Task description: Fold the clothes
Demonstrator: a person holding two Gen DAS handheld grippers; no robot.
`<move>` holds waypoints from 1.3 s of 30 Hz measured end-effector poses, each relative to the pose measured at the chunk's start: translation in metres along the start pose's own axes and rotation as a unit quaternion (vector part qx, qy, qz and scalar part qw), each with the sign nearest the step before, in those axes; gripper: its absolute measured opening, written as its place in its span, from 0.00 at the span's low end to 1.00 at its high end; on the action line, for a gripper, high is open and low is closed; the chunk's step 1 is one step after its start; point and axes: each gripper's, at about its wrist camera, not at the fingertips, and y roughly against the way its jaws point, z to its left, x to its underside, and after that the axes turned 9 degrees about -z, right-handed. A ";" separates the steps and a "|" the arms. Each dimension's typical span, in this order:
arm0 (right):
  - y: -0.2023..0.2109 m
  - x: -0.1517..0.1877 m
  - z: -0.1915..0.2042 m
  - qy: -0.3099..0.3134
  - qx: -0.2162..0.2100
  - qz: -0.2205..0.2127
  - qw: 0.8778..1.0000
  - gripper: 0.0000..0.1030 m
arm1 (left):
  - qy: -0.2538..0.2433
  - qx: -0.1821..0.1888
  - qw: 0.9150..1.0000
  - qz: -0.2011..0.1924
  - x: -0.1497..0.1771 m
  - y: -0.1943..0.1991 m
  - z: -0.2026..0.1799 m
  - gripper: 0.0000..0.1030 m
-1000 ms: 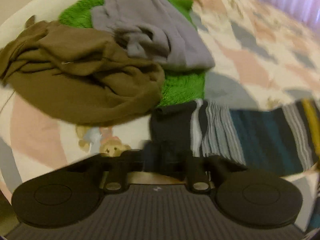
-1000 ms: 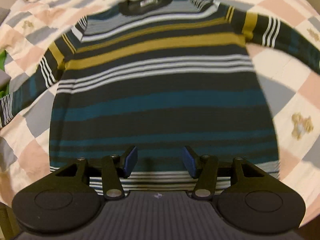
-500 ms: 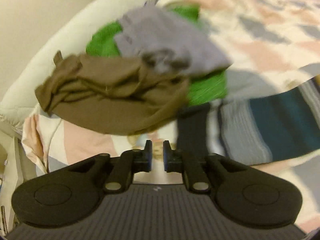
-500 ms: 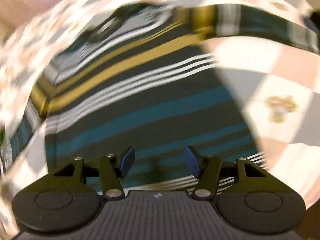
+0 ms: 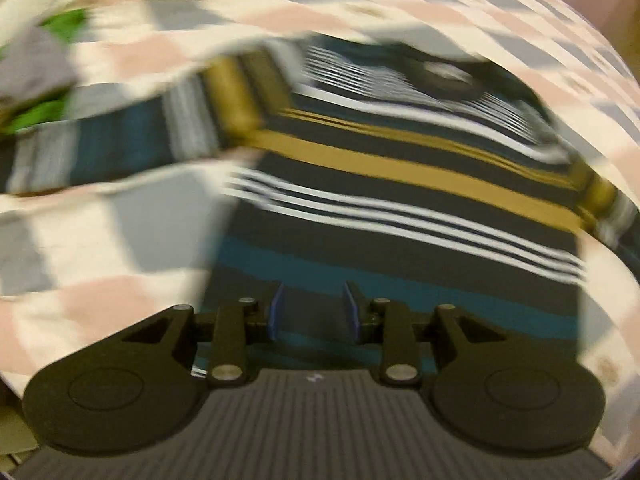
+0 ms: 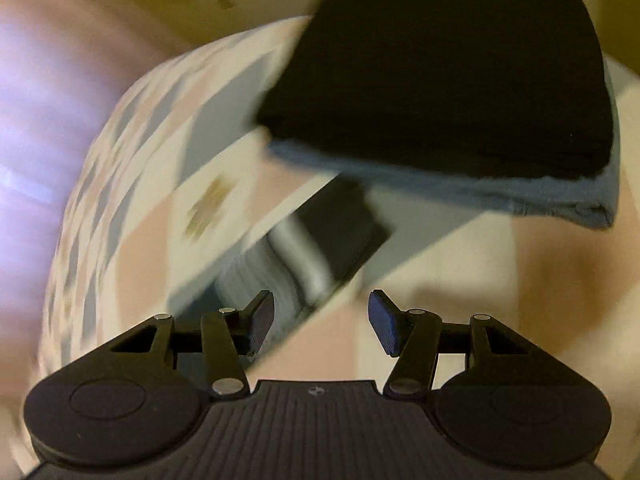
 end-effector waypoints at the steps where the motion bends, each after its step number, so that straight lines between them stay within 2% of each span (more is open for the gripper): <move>1: -0.012 -0.006 -0.008 -0.020 0.005 0.005 1.000 0.54 | -0.011 0.010 1.000 0.002 0.001 0.000 -0.020 0.28; 4: -0.047 -0.011 -0.023 -0.067 -0.002 0.025 0.997 0.54 | -0.041 0.032 0.999 0.007 0.003 -0.003 -0.064 0.29; 5: -0.054 -0.010 -0.021 -0.071 -0.001 0.025 0.997 0.41 | -0.049 0.032 0.998 0.007 0.002 -0.004 -0.073 0.29; 6: -0.055 -0.010 -0.019 -0.069 -0.011 0.022 0.997 0.05 | -0.053 0.030 0.998 0.006 -0.001 -0.004 -0.079 0.29; 9: -0.021 -0.016 -0.003 -0.036 -0.097 -0.007 0.995 0.04 | -0.058 0.022 0.998 0.001 -0.008 -0.003 -0.091 0.29; 11: 0.001 -0.020 0.007 -0.013 -0.154 -0.026 0.988 0.03 | -0.055 0.019 0.998 -0.005 -0.014 0.000 -0.093 0.29; 13: 0.041 -0.019 0.012 0.019 -0.210 -0.043 0.977 0.03 | -0.051 0.018 0.999 -0.004 -0.015 0.002 -0.094 0.29; 14: 0.060 -0.014 0.009 0.031 -0.218 -0.044 0.975 0.03 | -0.050 0.018 0.999 -0.001 -0.015 0.001 -0.095 0.29; 15: 0.073 -0.007 0.001 0.038 -0.204 -0.035 0.978 0.03 | -0.051 0.018 0.999 0.005 -0.015 -0.002 -0.098 0.29; 17: 0.074 0.013 -0.022 0.046 -0.133 0.004 0.990 0.04 | -0.057 0.018 0.998 0.015 -0.012 -0.007 -0.105 0.29; 18: 0.061 0.025 -0.036 0.059 -0.068 0.049 0.995 0.17 | -0.060 0.020 0.998 0.019 -0.010 -0.009 -0.108 0.29; 19: 0.048 0.038 -0.051 0.072 -0.002 0.094 0.993 0.22 | -0.063 0.022 0.998 0.021 -0.009 -0.010 -0.112 0.29; 20: 0.037 0.049 -0.063 0.086 0.055 0.131 0.986 0.24 | -0.066 0.024 0.997 0.023 -0.008 -0.011 -0.116 0.29; 22: 0.024 0.061 -0.077 0.111 0.116 0.169 0.972 0.24 | -0.073 0.029 0.997 0.024 -0.005 -0.011 -0.122 0.29; 24: 0.026 0.052 -0.067 0.127 0.086 0.142 0.978 0.25 | -0.078 0.030 0.996 0.025 -0.003 -0.010 -0.124 0.29; 26: 0.021 0.037 -0.039 0.180 0.037 0.110 0.977 0.27 | -0.072 0.024 0.997 0.030 -0.001 -0.012 -0.123 0.29; 28: 0.005 0.023 -0.005 0.241 -0.016 0.099 0.965 0.29 | -0.065 0.021 0.997 0.034 0.001 -0.013 -0.122 0.29; 31: -0.034 0.021 0.056 0.308 -0.106 0.126 0.937 0.29 | -0.056 0.022 0.998 0.034 0.004 -0.012 -0.124 0.29; 33: -0.058 0.039 0.105 0.347 -0.169 0.157 0.909 0.29 | -0.051 0.023 0.998 0.032 0.005 -0.010 -0.125 0.29; 36: -0.098 0.077 0.182 0.371 -0.254 0.205 0.870 0.29 | -0.038 0.017 0.999 0.027 0.005 -0.006 -0.121 0.30; 39: -0.132 0.124 0.246 0.405 -0.290 0.241 0.833 0.29 | -0.013 0.010 1.000 0.016 0.003 0.000 -0.108 0.30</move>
